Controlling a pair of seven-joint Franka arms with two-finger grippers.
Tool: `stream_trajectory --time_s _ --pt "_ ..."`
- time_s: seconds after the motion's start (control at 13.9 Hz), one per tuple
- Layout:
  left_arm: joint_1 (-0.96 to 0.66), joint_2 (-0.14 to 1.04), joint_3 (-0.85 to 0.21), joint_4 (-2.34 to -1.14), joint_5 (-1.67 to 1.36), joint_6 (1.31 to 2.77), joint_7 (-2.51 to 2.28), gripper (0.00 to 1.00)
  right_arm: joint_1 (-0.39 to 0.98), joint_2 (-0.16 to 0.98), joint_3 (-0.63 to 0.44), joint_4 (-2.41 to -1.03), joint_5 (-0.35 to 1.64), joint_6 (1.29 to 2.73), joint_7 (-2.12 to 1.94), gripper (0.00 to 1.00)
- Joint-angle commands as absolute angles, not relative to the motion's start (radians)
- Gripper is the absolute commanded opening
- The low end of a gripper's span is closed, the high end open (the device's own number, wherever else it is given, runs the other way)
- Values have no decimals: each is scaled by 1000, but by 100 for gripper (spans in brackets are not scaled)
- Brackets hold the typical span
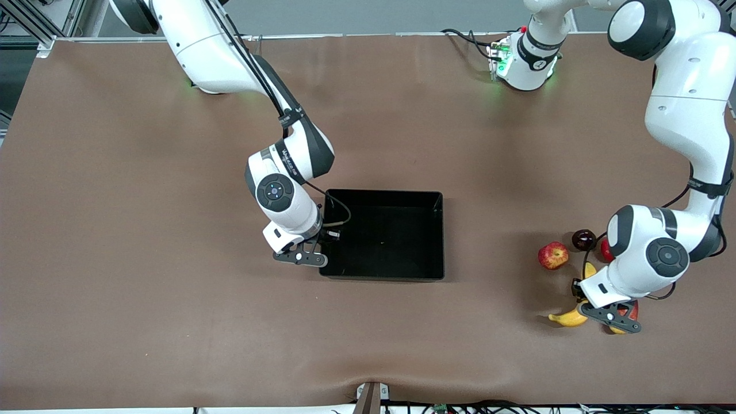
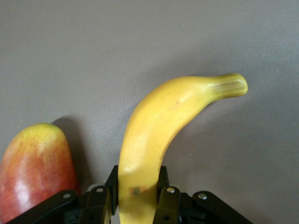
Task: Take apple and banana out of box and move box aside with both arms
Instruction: 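Lower the banana by the fruits while the right gripper grips the tray rim, then slide the tray away with the right gripper while the left gripper releases the banana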
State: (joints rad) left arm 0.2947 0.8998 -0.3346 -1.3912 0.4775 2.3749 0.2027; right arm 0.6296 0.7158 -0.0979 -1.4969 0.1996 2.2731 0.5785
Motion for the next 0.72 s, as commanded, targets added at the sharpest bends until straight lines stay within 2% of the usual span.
stream_trajectory --time_s 0.0,0.22,0.29,0.36,0.43,0.65 --pt "322 916 -345 -1390 502 2410 213 0 620 715 -107 -1476 207 2264 577 0" --pt "324 907 -345 -1404 502 2408 203 0 571 671 -106 -1470 213 2208 571 0" --pt "322 907 -345 -1405 502 2408 193 16 545 632 -104 -1468 215 2144 543 0" --pt "324 904 -345 -1405 502 2408 198 68 519 599 -104 -1470 215 2085 482 0" --pt "328 896 -347 -1405 502 2408 210 100 484 565 -104 -1471 216 2022 419 0" --pt "324 856 -360 -1408 474 2361 190 100 387 474 -112 -1509 209 1913 384 0"
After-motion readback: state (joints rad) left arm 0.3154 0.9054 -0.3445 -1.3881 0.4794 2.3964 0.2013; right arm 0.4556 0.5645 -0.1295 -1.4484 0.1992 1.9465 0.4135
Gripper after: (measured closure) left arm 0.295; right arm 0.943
